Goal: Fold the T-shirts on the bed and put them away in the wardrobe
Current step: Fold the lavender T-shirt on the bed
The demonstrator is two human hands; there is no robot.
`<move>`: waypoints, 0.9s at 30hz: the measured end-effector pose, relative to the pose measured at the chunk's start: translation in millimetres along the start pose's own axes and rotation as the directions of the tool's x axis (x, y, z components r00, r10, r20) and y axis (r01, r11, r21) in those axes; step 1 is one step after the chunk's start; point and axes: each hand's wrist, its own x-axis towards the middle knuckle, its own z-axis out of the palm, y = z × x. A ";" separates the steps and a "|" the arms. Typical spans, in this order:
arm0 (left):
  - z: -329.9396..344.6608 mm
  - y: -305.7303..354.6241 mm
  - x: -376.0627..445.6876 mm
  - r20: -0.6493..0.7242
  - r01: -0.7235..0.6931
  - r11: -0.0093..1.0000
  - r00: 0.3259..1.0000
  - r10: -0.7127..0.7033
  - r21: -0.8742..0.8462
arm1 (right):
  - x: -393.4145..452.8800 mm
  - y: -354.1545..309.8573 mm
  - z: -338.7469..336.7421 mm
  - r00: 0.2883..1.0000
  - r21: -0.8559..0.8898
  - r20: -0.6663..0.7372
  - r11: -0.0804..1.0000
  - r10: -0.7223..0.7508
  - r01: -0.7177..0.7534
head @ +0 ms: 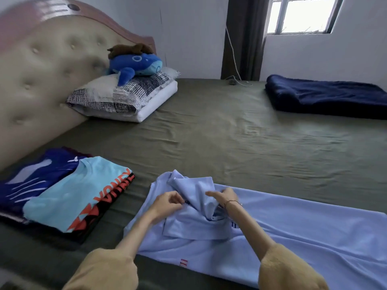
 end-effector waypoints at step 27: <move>-3.3 1.3 8.3 -0.235 -0.091 0.873 0.972 -0.027 -0.479 | -30.8 -62.0 6.0 0.731 -0.229 0.439 0.722 -0.522 0.653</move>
